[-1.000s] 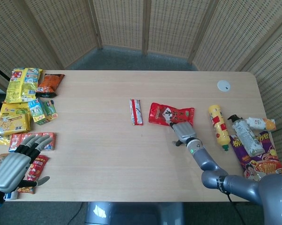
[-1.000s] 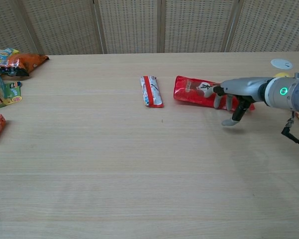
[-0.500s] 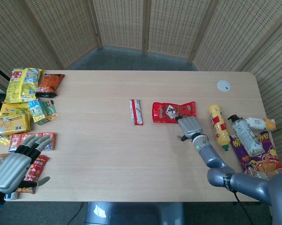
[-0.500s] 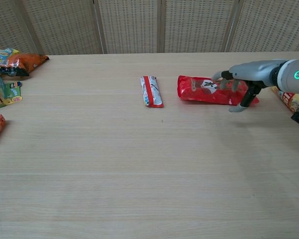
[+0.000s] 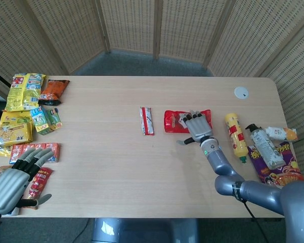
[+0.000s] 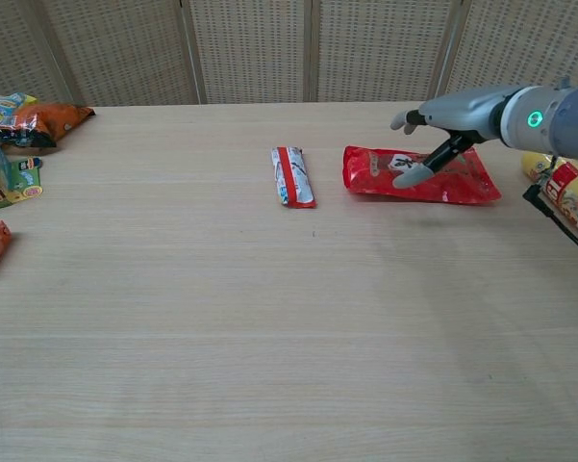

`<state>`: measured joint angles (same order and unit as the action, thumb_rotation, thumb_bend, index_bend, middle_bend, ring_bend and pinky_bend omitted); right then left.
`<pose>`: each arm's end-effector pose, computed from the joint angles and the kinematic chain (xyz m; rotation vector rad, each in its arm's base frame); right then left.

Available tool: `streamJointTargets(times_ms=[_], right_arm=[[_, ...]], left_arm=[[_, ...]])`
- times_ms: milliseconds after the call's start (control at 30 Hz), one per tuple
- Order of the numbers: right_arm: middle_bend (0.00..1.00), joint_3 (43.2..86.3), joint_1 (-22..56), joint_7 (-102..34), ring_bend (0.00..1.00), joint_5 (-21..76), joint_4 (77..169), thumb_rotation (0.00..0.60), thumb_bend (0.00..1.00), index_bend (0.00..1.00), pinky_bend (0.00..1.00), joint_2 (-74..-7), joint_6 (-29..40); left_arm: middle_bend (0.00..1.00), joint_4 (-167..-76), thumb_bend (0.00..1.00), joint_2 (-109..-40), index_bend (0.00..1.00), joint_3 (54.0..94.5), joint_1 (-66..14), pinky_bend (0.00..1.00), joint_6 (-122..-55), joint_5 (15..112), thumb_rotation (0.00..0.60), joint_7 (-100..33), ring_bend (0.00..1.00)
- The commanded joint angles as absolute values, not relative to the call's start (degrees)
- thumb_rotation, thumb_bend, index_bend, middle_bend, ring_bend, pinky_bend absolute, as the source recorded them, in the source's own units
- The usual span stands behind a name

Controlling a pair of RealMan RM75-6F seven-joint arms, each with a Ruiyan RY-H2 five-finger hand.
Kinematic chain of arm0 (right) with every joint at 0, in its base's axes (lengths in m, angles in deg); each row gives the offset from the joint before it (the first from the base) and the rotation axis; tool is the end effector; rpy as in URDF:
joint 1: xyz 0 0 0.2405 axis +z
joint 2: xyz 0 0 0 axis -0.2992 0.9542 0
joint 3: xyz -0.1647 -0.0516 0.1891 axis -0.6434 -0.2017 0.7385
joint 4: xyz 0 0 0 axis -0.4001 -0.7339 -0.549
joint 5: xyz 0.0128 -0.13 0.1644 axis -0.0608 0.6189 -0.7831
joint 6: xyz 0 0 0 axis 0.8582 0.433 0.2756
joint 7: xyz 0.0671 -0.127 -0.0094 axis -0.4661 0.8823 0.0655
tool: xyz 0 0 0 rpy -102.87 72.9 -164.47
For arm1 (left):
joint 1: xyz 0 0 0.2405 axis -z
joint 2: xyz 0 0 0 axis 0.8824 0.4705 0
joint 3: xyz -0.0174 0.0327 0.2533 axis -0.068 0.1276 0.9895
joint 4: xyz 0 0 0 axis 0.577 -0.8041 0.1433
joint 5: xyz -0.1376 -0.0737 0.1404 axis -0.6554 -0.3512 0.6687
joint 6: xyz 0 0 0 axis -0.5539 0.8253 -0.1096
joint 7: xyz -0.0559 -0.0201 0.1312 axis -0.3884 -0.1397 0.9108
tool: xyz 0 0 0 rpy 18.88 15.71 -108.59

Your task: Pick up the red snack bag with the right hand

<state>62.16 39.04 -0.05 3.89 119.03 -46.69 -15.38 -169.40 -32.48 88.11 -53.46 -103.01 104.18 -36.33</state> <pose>-0.1592 -0.4178 -0.0140 1.8798 -0.8693 0.5471 -0.2050 0.1511 0.1915 -1.7218 -1.0496 -1.0044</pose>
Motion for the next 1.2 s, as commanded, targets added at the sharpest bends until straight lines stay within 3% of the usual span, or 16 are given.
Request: streamJointTargets(times_ms=[33,700,1200], right_arm=[[0.0,62.6,41.4,0.9,0.0,1.4,112.4,0.274,0.12,0.0,0.0,-51.3,-18.1],[0.0,63.2,45.3,-5.2,0.0,8.6,81.6,0.279,0.12,0.0,0.0,-65.7,-31.6],[0.0,65.1,45.2,-16.3,0.0,17.7,69.1,0.329,0.16,0.0,0.01,-71.6,-37.2]], left_arm=[[0.0,-169.2,0.2,-32.3,0.0,88.3,-53.7,0.0,-103.3,104.3,0.565,-36.6,0.0],[0.0,-169.3,0.2,-30.7,0.0,88.4,-55.1,0.0,-104.8,103.5,0.562,-37.0,0.0],[0.0,-170.6,0.2,-30.1,0.0,88.4,-56.0,0.0,-105.4,103.6,0.556,-35.6,0.0]])
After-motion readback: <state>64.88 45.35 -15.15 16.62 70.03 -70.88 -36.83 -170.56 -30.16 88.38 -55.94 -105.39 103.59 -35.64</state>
